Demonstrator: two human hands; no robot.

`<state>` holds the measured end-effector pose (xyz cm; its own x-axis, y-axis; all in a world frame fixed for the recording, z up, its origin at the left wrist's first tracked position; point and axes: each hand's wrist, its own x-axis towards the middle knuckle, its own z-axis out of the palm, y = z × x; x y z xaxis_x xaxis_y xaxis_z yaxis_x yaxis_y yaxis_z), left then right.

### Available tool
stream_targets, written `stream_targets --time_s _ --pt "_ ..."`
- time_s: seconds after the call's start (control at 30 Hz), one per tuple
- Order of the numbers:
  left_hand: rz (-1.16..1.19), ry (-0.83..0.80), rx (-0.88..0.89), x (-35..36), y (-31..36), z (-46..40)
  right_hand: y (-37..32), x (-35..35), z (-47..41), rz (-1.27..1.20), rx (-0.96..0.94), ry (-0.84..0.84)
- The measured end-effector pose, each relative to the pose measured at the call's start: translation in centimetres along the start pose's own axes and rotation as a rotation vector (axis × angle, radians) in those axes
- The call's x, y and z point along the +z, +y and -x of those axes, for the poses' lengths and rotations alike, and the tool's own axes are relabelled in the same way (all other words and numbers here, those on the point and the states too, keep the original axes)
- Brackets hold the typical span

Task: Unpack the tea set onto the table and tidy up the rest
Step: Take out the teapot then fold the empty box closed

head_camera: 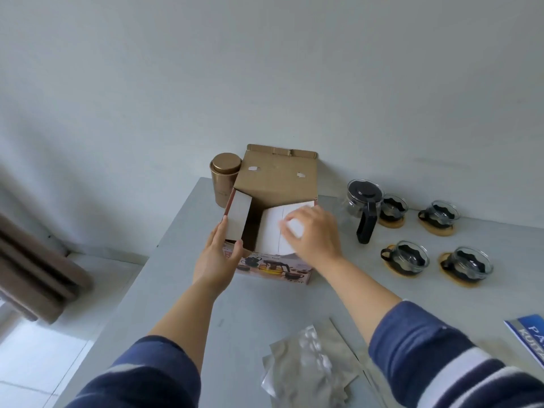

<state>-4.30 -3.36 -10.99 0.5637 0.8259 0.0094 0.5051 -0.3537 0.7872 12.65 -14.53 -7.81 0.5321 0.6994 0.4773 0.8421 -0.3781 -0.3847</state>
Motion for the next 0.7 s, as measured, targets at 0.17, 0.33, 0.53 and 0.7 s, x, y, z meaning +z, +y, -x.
stream_targets --time_s 0.17,0.33,0.53,0.7 --pt "-0.066 0.046 0.023 0.1 -0.6 -0.1 3.1 -0.1 -8.7 -0.504 0.927 -0.068" --pt "-0.086 0.091 0.100 0.1 -1.7 -0.4 5.6 1.3 -12.7 -0.815 1.177 0.038" --pt "-0.189 0.068 0.140 0.0 -2.2 -1.3 4.7 0.6 -12.1 -0.768 1.073 0.234" --pt "-0.169 0.069 0.075 1.5 -1.0 -2.2 3.0 -1.6 -9.9 -0.505 0.814 0.269"
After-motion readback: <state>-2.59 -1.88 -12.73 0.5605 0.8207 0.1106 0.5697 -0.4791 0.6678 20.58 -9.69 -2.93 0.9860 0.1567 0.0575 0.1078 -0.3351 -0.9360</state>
